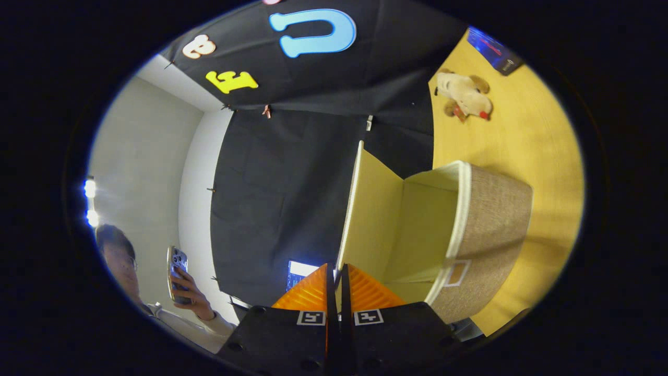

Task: Open the storage box then place both shoes into the box .Put the left shoe in first, then the right shoe, with the right side of both shoes facing outward in a uniform manner.

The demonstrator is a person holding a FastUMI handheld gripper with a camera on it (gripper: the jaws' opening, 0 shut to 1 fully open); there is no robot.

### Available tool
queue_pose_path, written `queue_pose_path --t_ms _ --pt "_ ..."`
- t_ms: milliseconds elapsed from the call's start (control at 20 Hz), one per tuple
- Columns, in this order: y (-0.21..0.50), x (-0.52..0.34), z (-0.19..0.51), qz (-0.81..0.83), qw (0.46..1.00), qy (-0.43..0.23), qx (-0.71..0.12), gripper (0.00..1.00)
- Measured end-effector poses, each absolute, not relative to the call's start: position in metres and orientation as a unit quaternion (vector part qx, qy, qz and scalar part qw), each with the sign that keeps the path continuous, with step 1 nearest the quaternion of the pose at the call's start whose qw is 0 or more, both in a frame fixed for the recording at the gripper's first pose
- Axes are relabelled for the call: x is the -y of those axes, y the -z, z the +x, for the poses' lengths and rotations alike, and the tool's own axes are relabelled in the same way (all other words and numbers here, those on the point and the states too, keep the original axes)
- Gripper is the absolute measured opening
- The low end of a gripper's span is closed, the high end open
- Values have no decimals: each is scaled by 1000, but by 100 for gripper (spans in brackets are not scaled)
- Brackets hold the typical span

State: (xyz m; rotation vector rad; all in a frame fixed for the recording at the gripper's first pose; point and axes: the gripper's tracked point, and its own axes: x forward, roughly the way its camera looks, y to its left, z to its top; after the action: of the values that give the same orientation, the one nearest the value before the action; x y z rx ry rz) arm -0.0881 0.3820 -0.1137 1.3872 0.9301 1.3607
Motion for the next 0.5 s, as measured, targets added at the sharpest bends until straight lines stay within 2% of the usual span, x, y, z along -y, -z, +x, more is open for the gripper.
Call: queue_pose_path --t_ms 500 --pt "31 -463 -93 524 534 -564 -350 7"
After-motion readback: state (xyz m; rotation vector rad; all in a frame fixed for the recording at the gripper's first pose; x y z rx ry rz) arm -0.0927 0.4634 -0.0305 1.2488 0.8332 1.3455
